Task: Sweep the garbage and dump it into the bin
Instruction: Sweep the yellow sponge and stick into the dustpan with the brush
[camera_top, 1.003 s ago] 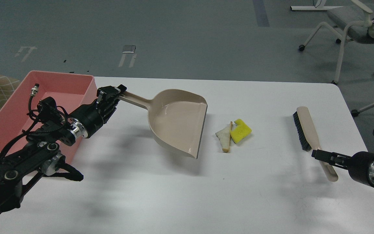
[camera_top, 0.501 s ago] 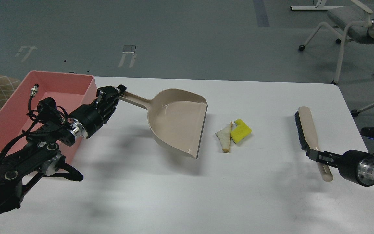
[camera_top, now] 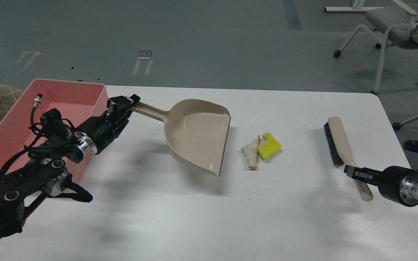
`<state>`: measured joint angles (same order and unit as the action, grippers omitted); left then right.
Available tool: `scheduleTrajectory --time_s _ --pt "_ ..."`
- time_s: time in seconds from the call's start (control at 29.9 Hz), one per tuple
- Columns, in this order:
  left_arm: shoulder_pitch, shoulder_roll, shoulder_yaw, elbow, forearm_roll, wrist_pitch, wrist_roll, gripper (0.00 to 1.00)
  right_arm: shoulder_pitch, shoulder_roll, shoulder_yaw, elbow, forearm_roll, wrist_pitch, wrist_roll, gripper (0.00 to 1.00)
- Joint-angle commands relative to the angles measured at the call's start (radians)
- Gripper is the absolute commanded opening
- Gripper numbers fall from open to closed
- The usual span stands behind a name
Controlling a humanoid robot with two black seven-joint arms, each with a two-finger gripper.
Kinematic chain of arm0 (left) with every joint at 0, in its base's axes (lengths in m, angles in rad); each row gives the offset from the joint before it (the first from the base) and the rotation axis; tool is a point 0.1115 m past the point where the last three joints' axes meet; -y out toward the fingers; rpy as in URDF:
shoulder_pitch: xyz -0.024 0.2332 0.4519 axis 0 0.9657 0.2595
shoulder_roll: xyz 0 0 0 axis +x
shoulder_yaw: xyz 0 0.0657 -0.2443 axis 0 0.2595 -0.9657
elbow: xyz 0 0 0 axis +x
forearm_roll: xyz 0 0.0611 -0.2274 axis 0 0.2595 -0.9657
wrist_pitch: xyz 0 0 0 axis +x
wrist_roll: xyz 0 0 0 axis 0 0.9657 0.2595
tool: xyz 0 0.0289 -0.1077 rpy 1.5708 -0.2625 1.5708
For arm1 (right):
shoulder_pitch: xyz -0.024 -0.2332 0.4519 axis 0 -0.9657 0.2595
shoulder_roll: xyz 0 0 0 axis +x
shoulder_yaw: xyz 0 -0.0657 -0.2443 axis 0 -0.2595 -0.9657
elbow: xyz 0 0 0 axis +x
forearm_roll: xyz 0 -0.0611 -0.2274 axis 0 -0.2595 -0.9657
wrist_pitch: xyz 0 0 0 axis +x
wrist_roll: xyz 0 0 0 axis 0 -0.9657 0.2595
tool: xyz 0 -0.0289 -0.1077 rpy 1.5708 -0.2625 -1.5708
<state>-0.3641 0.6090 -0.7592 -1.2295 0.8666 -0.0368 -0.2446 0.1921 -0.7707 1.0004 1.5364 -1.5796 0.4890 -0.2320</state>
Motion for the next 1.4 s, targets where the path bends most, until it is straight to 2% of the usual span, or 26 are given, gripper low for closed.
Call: scheduleTrajectory --time_s 0.0,0.13,0.43,0.53,0.7,0.77,1.37 --pt "0.005 0.0 0.011 -0.001 0.002 0.001 0.002 0.0 0.02 0.028 -0.005 0.004 0.004 0.0 0.002 0.0" --pt "0.025 -0.018 0.015 0.004 0.006 0.024 0.002 0.0 0.032 0.09 -0.017 0.005 0.004 0.0 0.002 0.0" --pt "0.025 -0.068 0.018 0.024 0.022 0.086 0.002 0.0 0.06 0.1 -0.078 0.063 0.006 0.0 0.007 0.0" --pt "0.025 -0.092 0.017 0.071 0.051 0.1 -0.002 0.0 0.056 0.119 -0.089 0.068 0.006 0.0 0.007 0.0" --pt "0.027 -0.104 0.018 0.081 0.1 0.113 -0.045 0.0 0.058 0.114 -0.094 0.093 0.007 0.0 0.007 0.0" --pt "0.028 -0.104 0.018 0.081 0.107 0.123 -0.047 0.0 0.053 0.114 -0.095 0.099 0.007 0.0 0.007 0.0" --pt "0.048 -0.14 0.017 0.079 0.149 0.126 -0.047 0.0 0.073 0.189 -0.184 0.091 0.006 0.0 0.003 0.0"
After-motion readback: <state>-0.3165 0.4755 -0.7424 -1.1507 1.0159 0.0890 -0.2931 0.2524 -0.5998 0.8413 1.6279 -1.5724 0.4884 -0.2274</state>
